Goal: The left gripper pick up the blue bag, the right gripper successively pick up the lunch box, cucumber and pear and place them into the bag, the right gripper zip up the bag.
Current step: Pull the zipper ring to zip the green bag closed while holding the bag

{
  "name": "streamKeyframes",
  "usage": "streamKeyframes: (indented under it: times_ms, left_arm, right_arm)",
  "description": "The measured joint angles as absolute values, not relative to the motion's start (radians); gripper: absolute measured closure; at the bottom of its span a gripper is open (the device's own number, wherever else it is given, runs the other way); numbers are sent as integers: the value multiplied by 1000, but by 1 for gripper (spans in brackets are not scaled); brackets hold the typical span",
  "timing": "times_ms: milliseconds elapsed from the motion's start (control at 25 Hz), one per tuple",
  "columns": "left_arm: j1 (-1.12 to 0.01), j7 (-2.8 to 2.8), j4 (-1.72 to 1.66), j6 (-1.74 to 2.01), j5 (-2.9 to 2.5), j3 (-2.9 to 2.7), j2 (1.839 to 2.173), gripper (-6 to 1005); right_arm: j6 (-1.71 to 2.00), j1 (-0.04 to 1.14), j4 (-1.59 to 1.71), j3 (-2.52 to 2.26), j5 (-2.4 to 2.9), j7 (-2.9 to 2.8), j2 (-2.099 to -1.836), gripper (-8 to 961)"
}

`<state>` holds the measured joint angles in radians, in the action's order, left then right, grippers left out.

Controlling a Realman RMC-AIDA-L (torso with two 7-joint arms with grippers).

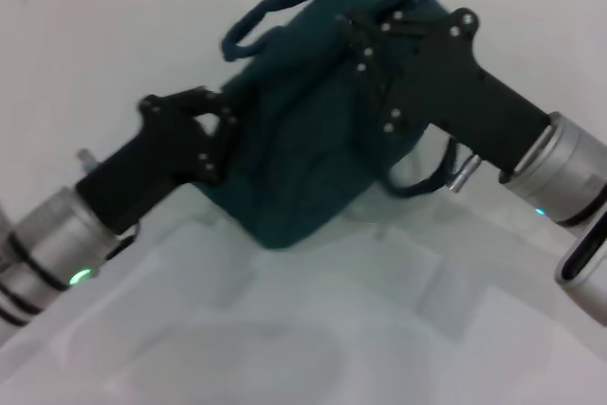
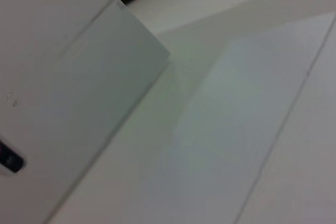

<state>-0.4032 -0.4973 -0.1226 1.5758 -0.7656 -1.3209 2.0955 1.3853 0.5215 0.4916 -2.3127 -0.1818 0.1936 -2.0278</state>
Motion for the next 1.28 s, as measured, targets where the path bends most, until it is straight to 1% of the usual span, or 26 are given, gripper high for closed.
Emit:
streamKeyframes:
  times_ms: [80,200,680,880,1080,1280]
  left_arm:
    - [-358,-497,-157,1576,-740,-1321,2095,951]
    - [-328,-497,-168,1577,-712,-1321,2095,952]
    - [-320,-490,-162,1556,-701,-1321,2094,953]
    - [-328,-467,-162,1539,-701,-1321,2093,953]
    - [-351,-458,-163,1514,-701,-1321,2093,954]
    - [-374,-458,-163,1492,-701,-1325,2094,954]
  right_arm:
    - [1370,522,529,-2335,-186,193,-2028,922]
    - [1364,515,542,-2334,-189,193,-2028,920]
    - [1342,516,466,-2326,-389,127,-2027,910]
    - [1366,506,463,-2334,-364,42,-2022,905]
    - [1411,490,441,-2336,-297,35,-2026,815]
    - [1335,495,447,-2340,-256,-19,-2028,726]
